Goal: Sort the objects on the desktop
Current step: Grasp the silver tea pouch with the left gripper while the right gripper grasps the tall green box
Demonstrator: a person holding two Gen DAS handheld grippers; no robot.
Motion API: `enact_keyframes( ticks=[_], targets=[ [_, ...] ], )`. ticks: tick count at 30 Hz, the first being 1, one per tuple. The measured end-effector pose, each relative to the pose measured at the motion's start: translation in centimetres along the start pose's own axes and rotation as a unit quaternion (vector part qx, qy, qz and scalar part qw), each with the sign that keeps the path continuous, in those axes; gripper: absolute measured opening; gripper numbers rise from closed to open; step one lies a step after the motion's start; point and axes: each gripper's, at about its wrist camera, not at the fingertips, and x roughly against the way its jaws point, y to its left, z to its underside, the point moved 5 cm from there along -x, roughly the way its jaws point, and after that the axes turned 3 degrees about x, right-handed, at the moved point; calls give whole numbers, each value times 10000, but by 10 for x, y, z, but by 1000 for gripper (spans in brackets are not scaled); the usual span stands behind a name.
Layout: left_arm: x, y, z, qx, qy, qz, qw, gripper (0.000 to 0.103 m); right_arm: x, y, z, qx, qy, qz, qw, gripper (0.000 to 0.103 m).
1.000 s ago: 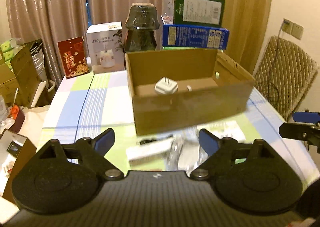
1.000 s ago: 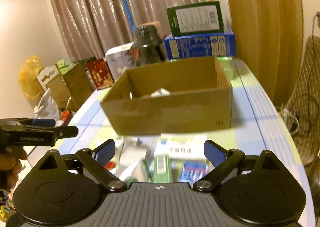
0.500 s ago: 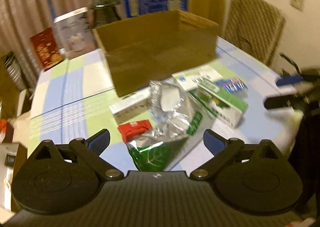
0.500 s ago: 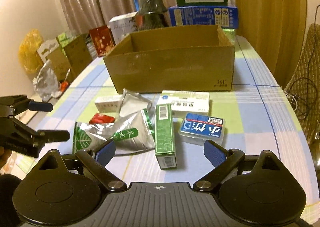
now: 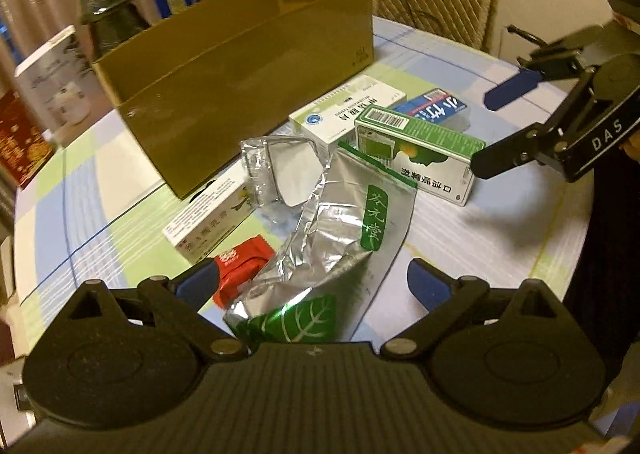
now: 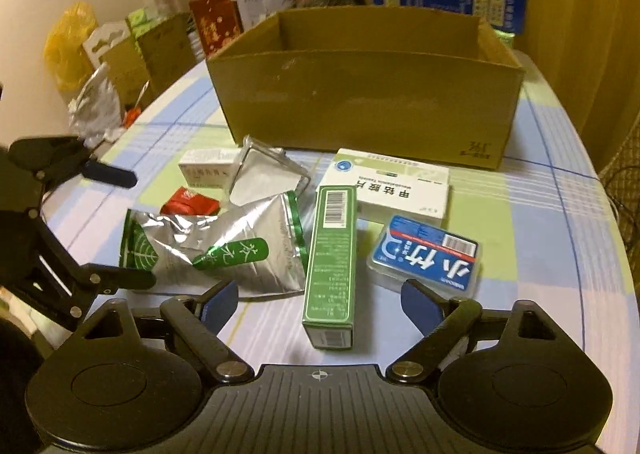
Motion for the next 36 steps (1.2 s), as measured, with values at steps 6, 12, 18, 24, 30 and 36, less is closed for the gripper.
enact_keyframes(
  ticks=[6, 12, 18, 24, 30, 36],
  targets=[
    [-23, 0, -6, -456, 245, 285, 9983, 99, -20, -7, -6, 155, 317, -138, 9993, 69],
    [-44, 0, -12, -731, 457, 608, 9944, 99, -37, -10, -8, 227, 580, -205, 9978, 56],
    [-58, -2, -15, -944, 614, 805, 9904, 98, -52, -9, -8, 373, 817, -219, 9957, 40],
    [-68, -3, -18, -1066, 785, 1024, 9859, 98, -50, -12, -7, 556, 946, -131, 9939, 28],
    [-79, -2, -19, -1065, 1057, 1185, 9815, 98, -41, -17, 0, 776, 1109, 1, 9908, 27],
    [-91, -4, -15, -1066, 1295, 1298, 9772, 95, -39, -19, 4, 738, 1120, 1, 9910, 28]
  ],
)
